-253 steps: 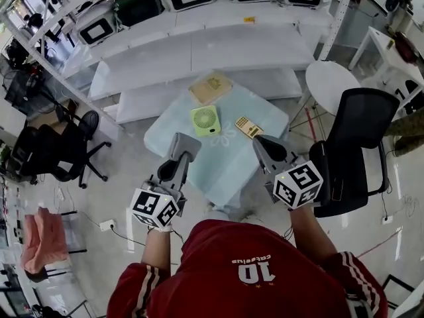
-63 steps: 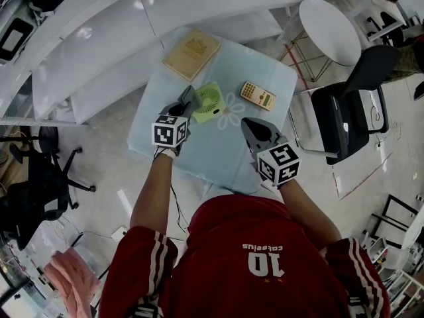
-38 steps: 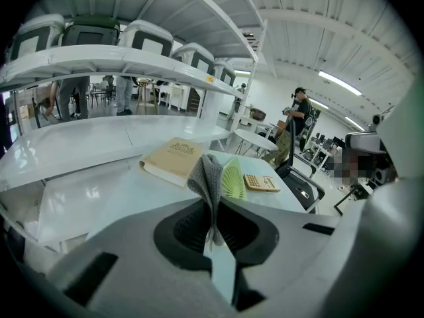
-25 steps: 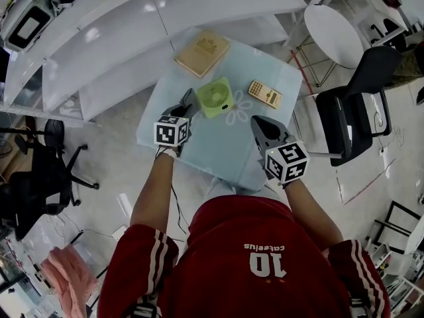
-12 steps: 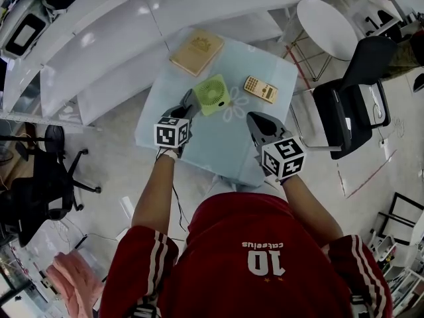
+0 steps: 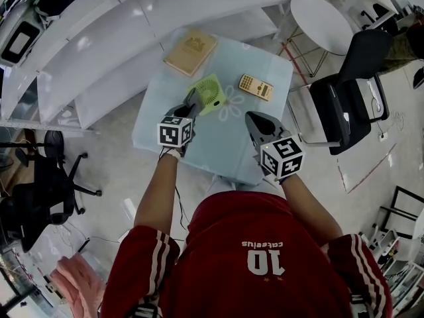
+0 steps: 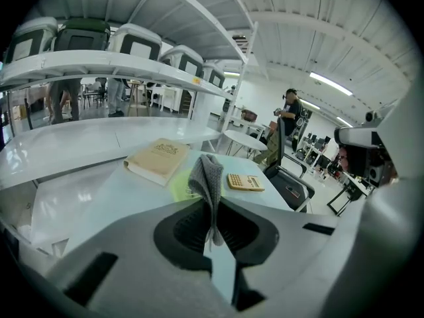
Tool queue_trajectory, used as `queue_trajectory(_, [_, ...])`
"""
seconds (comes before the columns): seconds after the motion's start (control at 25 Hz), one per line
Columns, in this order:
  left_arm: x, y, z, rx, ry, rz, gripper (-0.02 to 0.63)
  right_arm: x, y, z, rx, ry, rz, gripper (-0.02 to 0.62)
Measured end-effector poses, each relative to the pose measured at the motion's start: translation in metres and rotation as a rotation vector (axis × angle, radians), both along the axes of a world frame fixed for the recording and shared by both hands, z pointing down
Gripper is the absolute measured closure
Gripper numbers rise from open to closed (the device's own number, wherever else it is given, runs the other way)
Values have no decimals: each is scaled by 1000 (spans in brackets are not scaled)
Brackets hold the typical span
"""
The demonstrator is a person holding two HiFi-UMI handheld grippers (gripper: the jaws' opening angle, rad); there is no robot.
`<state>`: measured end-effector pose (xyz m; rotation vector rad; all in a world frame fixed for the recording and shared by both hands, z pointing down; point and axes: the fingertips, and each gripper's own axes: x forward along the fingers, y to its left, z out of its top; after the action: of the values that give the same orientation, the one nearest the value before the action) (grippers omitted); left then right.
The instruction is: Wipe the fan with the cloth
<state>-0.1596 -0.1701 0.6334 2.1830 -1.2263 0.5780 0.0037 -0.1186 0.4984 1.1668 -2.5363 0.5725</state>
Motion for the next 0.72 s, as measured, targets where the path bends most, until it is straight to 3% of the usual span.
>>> queue_trajectory(0.72, [53,-17,13,-19,24,50,580,31,-17,27,-68,-8,64,592])
